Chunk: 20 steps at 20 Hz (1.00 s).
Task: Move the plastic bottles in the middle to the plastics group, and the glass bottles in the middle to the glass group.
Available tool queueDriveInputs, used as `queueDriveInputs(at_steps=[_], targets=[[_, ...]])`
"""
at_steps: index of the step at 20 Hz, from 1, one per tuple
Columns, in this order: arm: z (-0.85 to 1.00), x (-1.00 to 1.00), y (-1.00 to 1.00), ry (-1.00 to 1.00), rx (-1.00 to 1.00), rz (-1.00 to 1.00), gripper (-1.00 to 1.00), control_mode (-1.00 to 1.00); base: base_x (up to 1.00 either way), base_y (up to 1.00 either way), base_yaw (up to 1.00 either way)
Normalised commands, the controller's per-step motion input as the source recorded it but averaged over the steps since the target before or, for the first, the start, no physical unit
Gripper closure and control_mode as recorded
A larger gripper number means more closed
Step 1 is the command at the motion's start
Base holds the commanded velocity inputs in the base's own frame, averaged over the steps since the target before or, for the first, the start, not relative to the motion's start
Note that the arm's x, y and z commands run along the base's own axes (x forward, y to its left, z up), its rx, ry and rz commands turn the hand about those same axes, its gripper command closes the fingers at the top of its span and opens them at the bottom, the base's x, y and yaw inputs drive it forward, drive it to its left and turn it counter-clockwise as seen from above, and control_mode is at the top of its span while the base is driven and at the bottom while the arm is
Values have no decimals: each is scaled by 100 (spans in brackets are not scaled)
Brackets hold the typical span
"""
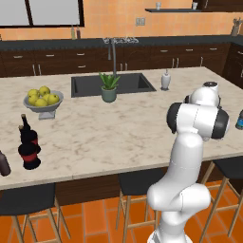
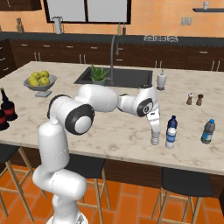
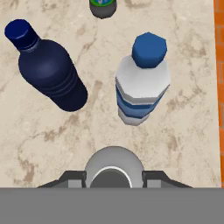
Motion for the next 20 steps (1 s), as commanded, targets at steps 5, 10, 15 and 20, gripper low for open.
queueDriveInputs(at_steps=[5, 10, 15, 20], targets=[[0, 37, -25, 0, 0, 0, 100, -100, 0, 0, 0], [-1, 8, -13, -7, 2, 0, 100, -100, 0, 0, 0], [-1, 0, -6, -2, 2, 0, 100, -100, 0, 0, 0], [0, 0, 0, 0, 0, 0, -100, -100, 0, 0, 0]])
